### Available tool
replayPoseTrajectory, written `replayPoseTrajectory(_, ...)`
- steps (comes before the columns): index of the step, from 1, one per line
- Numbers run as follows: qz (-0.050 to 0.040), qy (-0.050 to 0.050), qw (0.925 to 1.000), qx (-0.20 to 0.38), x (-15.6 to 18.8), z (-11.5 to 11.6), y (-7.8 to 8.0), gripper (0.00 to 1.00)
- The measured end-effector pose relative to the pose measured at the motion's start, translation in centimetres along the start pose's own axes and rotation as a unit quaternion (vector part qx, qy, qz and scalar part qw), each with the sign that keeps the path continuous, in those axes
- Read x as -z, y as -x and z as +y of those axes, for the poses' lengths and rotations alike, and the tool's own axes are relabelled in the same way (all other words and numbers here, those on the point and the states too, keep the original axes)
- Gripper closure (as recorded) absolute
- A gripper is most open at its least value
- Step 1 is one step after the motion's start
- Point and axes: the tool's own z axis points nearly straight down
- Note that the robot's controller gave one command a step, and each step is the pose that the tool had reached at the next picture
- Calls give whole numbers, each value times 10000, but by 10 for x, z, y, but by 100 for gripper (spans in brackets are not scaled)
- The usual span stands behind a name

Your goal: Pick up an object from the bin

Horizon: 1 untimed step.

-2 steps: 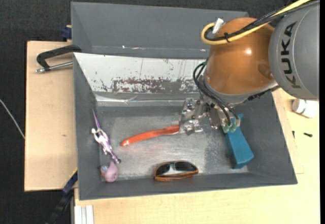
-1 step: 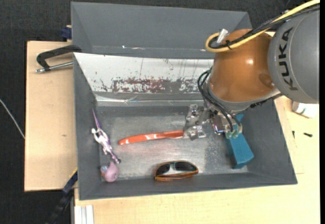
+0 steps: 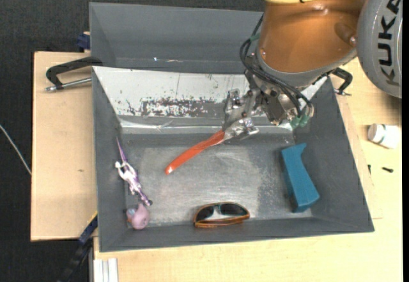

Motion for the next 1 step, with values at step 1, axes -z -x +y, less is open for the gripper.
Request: replayPoseTrajectory(1, 1, 0, 10000, -1, 0, 0, 0, 100)
